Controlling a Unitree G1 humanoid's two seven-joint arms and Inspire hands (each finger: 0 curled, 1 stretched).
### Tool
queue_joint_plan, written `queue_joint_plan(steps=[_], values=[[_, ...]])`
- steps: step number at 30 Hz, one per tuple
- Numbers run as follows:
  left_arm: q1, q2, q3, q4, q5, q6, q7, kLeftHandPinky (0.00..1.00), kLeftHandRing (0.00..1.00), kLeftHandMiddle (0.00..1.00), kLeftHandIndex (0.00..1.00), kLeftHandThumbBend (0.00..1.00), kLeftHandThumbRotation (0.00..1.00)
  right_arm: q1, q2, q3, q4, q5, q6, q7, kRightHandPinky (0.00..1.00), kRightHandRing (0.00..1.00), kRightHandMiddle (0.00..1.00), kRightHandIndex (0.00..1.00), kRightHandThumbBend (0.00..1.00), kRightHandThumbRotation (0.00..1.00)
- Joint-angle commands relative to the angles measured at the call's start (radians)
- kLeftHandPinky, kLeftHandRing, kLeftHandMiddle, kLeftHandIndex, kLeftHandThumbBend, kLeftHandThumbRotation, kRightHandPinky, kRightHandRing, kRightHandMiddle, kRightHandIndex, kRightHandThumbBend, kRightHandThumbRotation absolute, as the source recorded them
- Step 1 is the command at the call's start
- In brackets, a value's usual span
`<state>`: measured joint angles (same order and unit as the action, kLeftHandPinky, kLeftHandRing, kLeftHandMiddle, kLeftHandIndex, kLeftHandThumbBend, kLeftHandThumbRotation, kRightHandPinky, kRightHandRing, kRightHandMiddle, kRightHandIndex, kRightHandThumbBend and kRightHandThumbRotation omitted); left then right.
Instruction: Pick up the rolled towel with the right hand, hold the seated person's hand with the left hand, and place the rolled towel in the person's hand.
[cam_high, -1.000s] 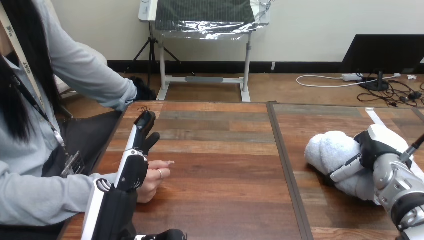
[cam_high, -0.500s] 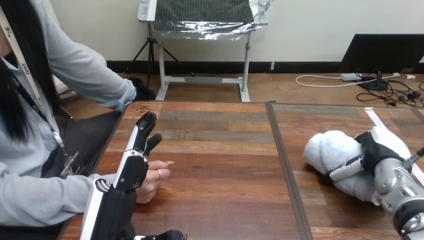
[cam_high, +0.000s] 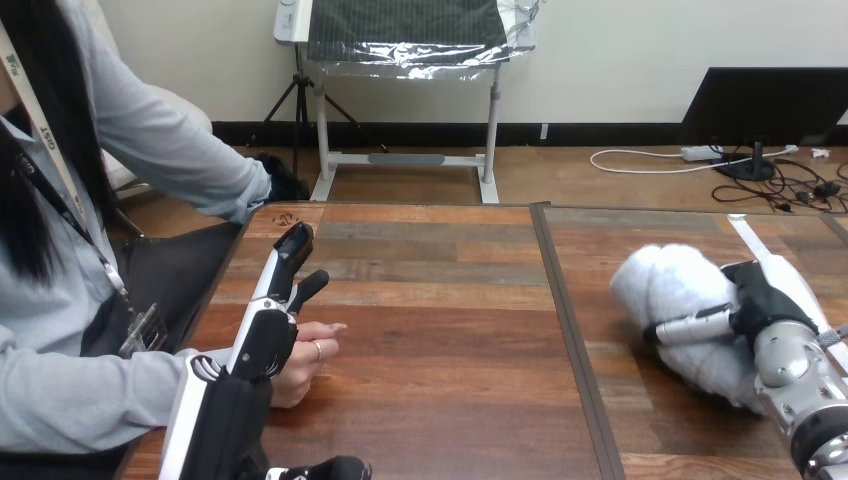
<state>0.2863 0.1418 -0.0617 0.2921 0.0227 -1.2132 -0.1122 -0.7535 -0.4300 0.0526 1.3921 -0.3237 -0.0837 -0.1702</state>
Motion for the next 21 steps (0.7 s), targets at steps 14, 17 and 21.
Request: queue_joint_plan(steps=[14,17,21], values=[[-0.008,-0.006,0.059,-0.103,0.091,0.058,0.022,0.87,0.95,0.98,0.97,1.0,0.7,-0.039,0.077,-0.194,-0.049,0.216,-0.14,0.093,0.44,0.48,0.52,0.5,0.82,0.0],[-0.005,-0.01,0.072,-0.111,0.116,0.076,0.032,0.84,0.94,0.97,0.97,1.0,0.68,-0.043,0.088,-0.235,-0.056,0.268,-0.167,0.13,0.43,0.47,0.52,0.49,0.81,0.0],[0.005,-0.019,0.087,-0.128,0.149,0.104,0.049,0.86,0.93,0.96,0.97,1.0,0.64,-0.047,0.098,-0.265,-0.062,0.31,-0.19,0.167,0.41,0.45,0.51,0.48,0.79,0.0]])
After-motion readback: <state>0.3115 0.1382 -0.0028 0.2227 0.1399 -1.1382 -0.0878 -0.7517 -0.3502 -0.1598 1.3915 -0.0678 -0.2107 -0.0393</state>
